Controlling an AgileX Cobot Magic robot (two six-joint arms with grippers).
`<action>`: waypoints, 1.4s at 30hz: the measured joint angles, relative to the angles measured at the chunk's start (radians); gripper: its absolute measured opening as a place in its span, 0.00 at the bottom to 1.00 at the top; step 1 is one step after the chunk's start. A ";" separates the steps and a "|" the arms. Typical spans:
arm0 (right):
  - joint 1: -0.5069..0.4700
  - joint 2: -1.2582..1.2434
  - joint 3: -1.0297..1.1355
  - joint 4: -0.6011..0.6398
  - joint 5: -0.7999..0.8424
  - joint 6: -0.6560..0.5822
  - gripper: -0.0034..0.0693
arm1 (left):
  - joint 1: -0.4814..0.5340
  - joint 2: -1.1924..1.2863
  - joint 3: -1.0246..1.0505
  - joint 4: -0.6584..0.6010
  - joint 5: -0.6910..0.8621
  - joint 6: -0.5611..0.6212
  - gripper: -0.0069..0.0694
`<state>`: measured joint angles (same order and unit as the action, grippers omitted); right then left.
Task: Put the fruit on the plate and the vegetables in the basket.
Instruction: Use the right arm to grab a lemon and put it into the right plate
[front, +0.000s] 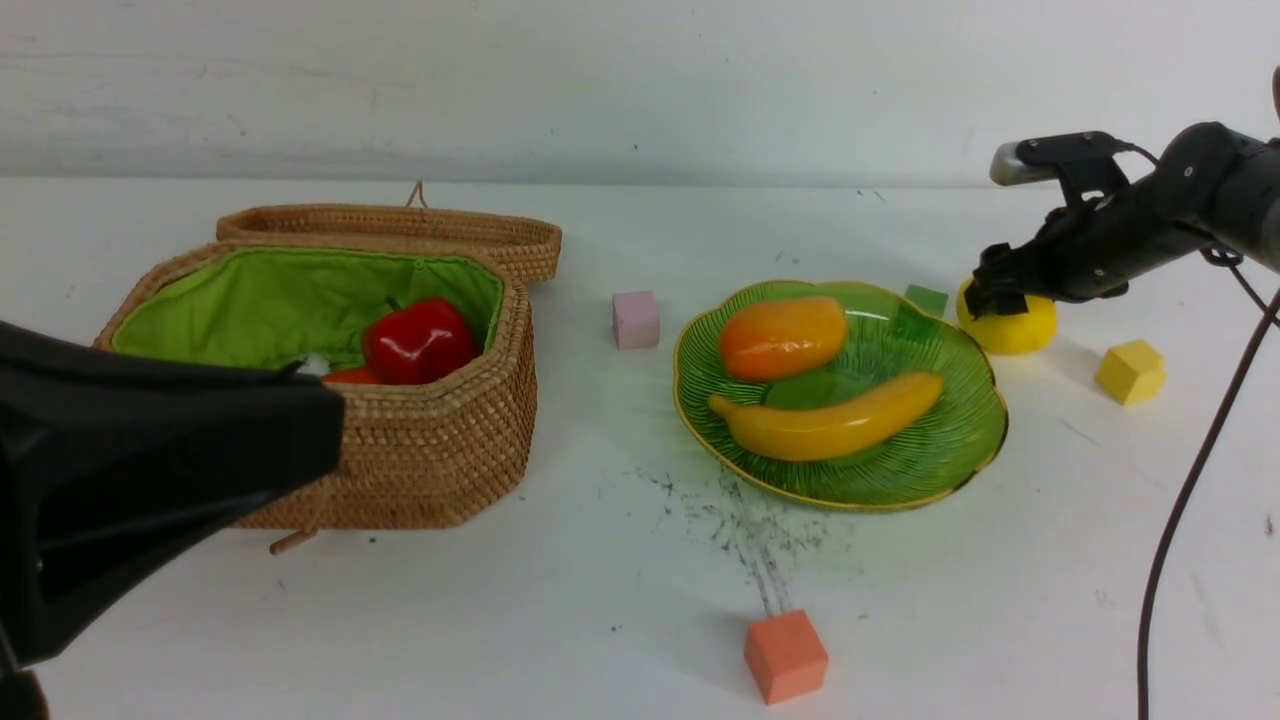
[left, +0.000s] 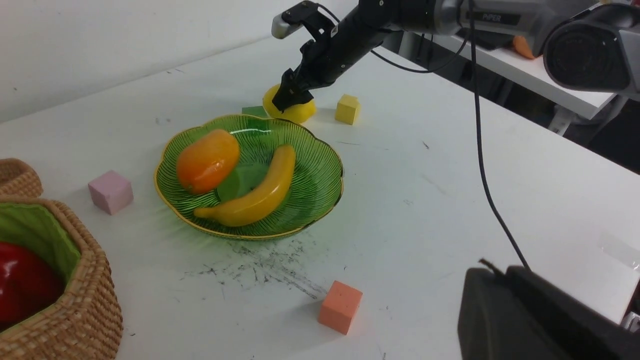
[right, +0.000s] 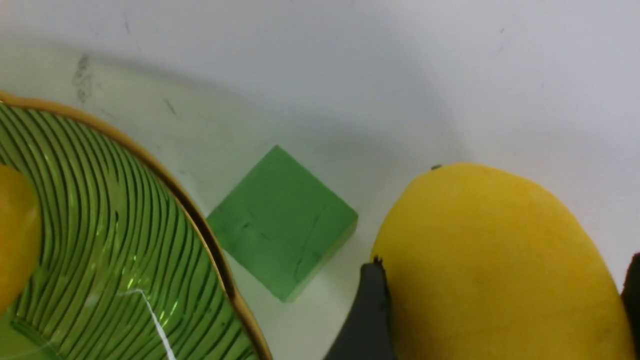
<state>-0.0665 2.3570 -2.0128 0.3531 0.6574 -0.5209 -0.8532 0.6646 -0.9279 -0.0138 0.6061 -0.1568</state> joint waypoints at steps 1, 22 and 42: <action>0.000 0.000 0.000 0.000 0.004 0.000 0.87 | 0.000 0.000 0.000 0.000 0.000 0.000 0.12; 0.000 -0.008 0.006 -0.103 0.107 0.126 0.90 | 0.000 0.000 0.000 -0.001 0.015 0.000 0.12; 0.051 -0.301 0.006 -0.016 0.401 0.236 0.85 | 0.000 0.000 0.000 -0.001 0.019 0.001 0.13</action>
<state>-0.0154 2.0565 -2.0071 0.3371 1.0585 -0.2851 -0.8532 0.6646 -0.9279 -0.0146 0.6247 -0.1559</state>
